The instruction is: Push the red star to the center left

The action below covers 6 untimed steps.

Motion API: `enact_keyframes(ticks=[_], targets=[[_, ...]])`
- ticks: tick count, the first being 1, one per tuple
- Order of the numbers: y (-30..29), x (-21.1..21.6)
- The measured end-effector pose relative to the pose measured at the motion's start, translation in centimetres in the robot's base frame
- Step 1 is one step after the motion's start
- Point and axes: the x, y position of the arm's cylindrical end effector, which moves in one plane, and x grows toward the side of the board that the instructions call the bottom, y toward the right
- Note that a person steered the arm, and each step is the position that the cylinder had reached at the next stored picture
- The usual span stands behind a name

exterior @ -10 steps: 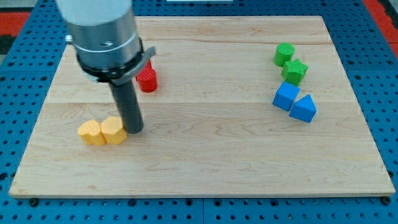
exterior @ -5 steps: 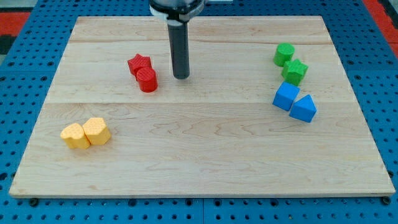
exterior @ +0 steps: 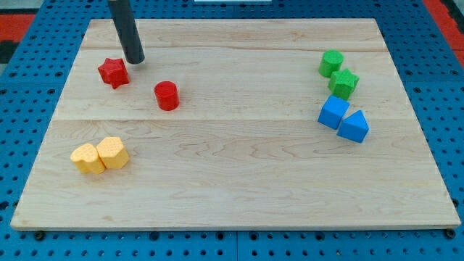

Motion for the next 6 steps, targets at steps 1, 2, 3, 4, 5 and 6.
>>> enact_keyframes(ticks=[1, 2, 3, 4, 5, 6], targets=[[-1.0, -0.1], [-2.9, 2.2], [-3.6, 3.1], [-3.6, 3.7], [-3.6, 3.8], [-3.6, 4.1]])
